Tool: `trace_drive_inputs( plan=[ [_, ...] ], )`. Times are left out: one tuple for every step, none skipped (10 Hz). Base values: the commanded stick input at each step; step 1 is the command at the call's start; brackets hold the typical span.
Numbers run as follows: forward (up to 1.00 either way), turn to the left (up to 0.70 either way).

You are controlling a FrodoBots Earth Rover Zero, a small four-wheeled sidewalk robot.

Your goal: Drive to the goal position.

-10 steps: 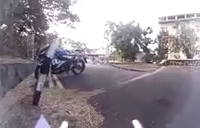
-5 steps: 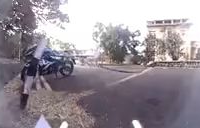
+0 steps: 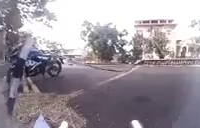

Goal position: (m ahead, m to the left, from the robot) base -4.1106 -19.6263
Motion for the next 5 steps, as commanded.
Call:
trace_drive_inputs(
  plan=[
    [0.0, -0.85],
    [0.0, -0.85],
    [0.0, -0.85],
    [0.0, -0.85],
    [0.0, -0.85]
  ],
)
